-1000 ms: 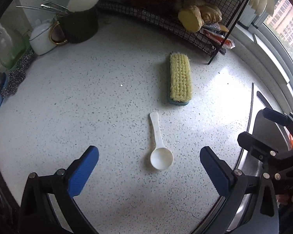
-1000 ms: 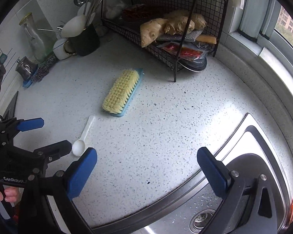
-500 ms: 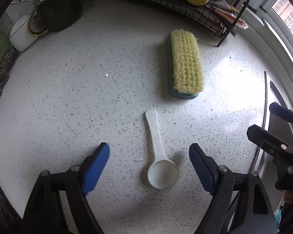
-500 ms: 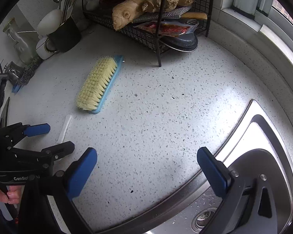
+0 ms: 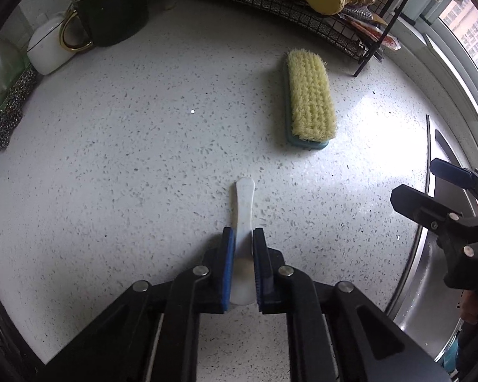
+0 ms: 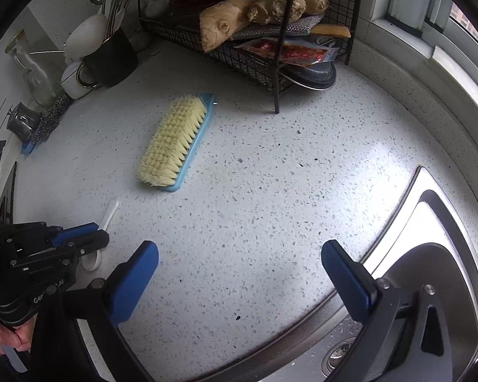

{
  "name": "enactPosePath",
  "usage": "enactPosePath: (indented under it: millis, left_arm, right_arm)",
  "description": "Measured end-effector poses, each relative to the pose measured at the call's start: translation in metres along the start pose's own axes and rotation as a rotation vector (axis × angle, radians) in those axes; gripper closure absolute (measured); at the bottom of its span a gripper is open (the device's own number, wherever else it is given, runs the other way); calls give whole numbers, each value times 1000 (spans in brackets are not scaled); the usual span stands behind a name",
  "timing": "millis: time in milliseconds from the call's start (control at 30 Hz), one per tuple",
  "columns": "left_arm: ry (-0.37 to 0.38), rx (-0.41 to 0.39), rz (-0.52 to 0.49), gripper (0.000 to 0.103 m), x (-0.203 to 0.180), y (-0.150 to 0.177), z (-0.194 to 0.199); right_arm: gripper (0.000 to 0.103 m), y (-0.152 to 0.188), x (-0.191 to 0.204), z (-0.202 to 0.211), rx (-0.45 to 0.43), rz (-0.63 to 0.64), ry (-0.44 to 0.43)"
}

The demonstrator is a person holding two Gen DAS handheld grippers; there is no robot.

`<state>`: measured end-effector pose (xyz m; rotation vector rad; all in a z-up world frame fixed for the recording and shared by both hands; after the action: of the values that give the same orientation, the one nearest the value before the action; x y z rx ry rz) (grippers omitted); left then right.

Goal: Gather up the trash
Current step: 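Grasp the yellow scrub brush with the right gripper while the left gripper holds the spoon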

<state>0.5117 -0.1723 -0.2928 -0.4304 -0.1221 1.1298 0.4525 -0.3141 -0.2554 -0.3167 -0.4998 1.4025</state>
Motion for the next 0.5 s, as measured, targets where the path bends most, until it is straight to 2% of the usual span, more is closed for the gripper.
enactPosePath:
  millis: [267,367,500]
  left_arm:
    - [-36,-63,53,93,28,-7,32]
    - [-28,-88,26,93,33,-17,39]
    - [-65,-98,15,93,52,-34,37]
  right_arm:
    - [1,-23,28,-15,-26,28,-45]
    - [1,-36,37,-24,-39,37,-61]
    - [1,-52,52,-42,-42,46,-87]
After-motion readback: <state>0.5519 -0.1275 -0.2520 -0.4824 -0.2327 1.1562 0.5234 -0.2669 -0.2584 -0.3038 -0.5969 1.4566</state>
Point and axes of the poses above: each gripper's, at about its wrist camera, not at the fingertips, and z roughly against the way its jaws point, x to its left, y to its underside, the point moved 4 cm from there along -z, roughly the way its jaws point, and after that the axes turned 11 degrees about -x, right-handed, at the moved point
